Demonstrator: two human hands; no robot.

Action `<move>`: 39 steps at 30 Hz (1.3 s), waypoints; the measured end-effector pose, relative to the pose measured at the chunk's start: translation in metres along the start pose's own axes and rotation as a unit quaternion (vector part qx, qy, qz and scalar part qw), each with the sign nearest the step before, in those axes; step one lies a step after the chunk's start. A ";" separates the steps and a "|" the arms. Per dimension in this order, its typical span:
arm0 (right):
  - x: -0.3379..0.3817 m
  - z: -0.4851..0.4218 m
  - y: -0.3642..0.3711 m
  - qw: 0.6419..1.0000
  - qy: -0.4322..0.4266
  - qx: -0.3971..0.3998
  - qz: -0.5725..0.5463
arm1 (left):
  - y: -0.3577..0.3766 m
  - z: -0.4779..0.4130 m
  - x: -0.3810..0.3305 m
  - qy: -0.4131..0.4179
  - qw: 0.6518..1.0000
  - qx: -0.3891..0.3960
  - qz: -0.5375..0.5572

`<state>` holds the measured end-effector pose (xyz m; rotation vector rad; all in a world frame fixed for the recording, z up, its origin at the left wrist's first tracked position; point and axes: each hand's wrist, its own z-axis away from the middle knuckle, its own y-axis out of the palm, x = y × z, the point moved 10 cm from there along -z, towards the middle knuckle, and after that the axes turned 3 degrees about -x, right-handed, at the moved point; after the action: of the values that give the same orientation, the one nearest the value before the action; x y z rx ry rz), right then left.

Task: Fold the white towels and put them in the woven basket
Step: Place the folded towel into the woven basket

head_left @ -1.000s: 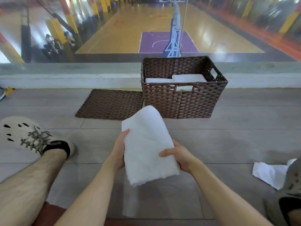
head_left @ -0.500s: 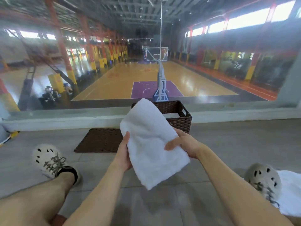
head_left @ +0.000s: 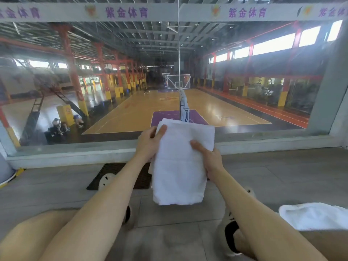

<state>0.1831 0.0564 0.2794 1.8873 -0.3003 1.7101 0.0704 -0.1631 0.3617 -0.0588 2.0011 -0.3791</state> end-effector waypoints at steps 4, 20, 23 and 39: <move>0.032 -0.046 0.001 0.996 0.001 -0.085 -0.030 | 0.029 -0.017 0.020 -0.098 0.971 0.218 0.028; -0.034 -0.448 0.102 0.995 -0.005 0.081 0.053 | 0.099 -0.354 0.158 0.033 0.976 0.150 -0.152; -0.045 -0.478 0.094 0.997 -0.002 0.048 0.058 | 0.117 -0.367 0.189 -0.069 0.957 0.251 -0.128; -0.263 -0.466 0.086 0.939 0.293 0.101 0.149 | 0.143 -0.273 0.368 -0.247 0.856 0.369 -0.265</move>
<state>-0.2935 0.1860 0.0571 1.4116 -0.1800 2.4958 -0.3186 -0.0389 0.1090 -0.2039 1.1979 -1.3253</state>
